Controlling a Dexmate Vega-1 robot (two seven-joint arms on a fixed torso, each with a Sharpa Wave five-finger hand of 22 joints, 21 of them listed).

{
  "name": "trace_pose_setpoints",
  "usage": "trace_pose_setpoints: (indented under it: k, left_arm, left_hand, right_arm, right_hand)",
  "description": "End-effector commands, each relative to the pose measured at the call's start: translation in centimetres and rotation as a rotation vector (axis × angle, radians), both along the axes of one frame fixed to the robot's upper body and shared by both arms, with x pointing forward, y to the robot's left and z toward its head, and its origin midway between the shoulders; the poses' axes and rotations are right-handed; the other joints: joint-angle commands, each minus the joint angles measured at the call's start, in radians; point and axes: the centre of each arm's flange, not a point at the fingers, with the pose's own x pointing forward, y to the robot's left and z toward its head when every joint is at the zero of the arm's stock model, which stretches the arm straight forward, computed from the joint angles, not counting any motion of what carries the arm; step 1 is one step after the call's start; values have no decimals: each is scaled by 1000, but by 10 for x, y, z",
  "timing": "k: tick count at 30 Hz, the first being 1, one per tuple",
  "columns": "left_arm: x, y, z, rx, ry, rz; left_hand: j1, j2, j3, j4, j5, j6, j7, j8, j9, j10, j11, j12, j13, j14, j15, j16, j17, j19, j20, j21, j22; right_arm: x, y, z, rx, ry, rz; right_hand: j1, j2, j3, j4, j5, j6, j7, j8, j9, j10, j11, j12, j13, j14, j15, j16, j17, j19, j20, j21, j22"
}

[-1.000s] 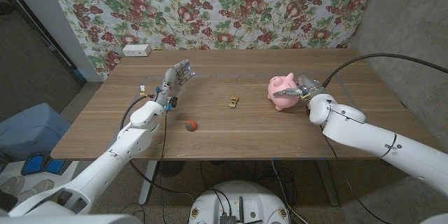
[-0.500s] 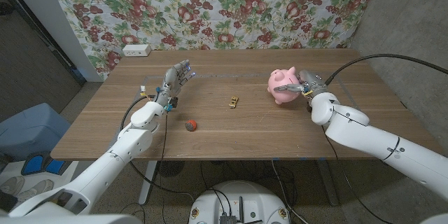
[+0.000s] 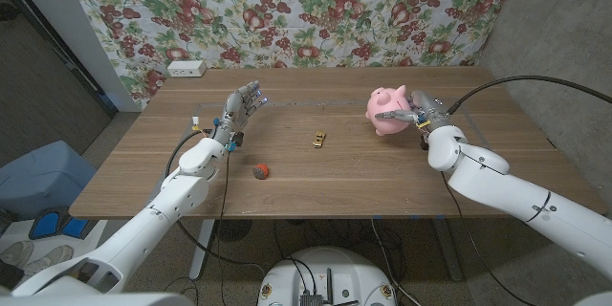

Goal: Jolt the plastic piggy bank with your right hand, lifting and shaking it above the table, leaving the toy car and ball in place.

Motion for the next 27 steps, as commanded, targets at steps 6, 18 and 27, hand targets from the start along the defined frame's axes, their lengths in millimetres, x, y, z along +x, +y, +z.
trace_pose_setpoints:
  k: [6, 18, 27]
  left_arm:
    - [-1, -1, 0, 1, 1, 2]
    - [-1, -2, 0, 2, 3, 4]
    - [0, -2, 0, 1, 5, 7]
  left_hand:
    - [-9, 19, 9, -1, 5, 9, -2, 4, 5, 2, -1, 2, 5, 4, -28, 1, 3, 7, -2, -3, 3]
    - [-9, 19, 9, -1, 5, 9, -1, 4, 4, 2, -2, 2, 5, 4, -28, 1, 3, 7, -2, -3, 3]
    - [-9, 18, 9, -2, 5, 8, -1, 3, 4, 2, -2, 2, 5, 3, -29, 1, 3, 7, -2, -3, 3]
  right_arm:
    - [-7, -2, 9, 11, -82, 16]
    - [-13, -9, 8, 75, -178, 25]
    - [-21, -19, 10, 138, -277, -4]
  right_hand:
    - [398, 383, 158, 18, 89, 401, -72, 2, 94, 327, -215, 97, 216, 128, -213, 11, 27, 6, -4, 20, -3]
    - [398, 379, 162, 19, 101, 402, -71, -3, 98, 330, -215, 97, 218, 128, -213, 12, 55, 2, -6, 36, -9]
    - [401, 378, 166, 18, 110, 403, -70, -7, 101, 333, -214, 95, 217, 130, -215, 15, 73, -2, -10, 49, -15]
